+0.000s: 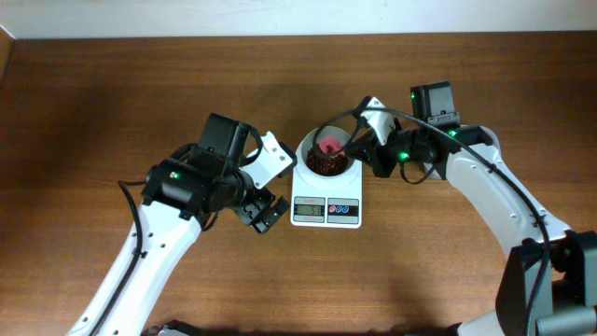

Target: Scoop and weigh 50g on scale

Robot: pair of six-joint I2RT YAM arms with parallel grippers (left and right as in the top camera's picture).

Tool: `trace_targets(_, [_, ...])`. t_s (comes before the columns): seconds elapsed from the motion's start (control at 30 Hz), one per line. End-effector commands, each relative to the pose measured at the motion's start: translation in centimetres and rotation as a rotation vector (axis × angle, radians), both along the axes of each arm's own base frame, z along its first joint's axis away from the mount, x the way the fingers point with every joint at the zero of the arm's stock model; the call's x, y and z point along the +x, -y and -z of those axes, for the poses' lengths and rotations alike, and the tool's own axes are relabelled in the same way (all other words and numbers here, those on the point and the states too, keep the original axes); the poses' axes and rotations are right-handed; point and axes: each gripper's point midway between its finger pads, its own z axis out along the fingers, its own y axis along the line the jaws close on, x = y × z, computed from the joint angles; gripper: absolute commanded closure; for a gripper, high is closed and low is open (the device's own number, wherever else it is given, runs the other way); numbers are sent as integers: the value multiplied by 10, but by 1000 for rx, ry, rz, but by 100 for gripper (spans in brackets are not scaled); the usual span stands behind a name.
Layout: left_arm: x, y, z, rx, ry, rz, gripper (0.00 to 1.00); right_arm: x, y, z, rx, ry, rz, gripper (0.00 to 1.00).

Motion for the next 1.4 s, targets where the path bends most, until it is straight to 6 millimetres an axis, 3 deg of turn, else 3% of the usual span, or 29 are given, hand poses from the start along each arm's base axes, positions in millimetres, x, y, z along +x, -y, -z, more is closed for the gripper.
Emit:
trace_targets(0.0, [-4,2,-4,-20,6,2,1,2,-4,-14,75,-115,105,96])
trace_targets(0.1, [-4,2,-4,-20,6,2,1,4,-4,-13,74,-124,125,96])
trace_targets(0.27, [-4,2,-4,-20,6,2,1,21,16,6,-59,-85,230,96])
trace_targets(0.37, [-4,2,-4,-20,6,2,1,23,12,9,-38,-89,215,96])
trace_targets(0.47, [-4,2,-4,-20,6,2,1,18,0,1,48,-137,185,96])
trace_targets(0.57, [-4,2,-4,-20,6,2,1,15,-17,-21,230,-295,229,96])
trace_targets(0.73, [-4,2,-4,-20,6,2,1,12,-26,-36,346,-437,261,96])
trace_targets(0.9, [-4,2,-4,-20,6,2,1,24,-15,-24,231,-249,242,96])
trace_targets(1.0, [-4,2,-4,-20,6,2,1,28,-2,-7,100,-161,252,96])
trace_targets(1.1, [-4,2,-4,-20,6,2,1,26,11,9,-11,-131,262,96])
trace_targets(1.37, [-4,2,-4,-20,6,2,1,29,19,19,-73,-105,269,96])
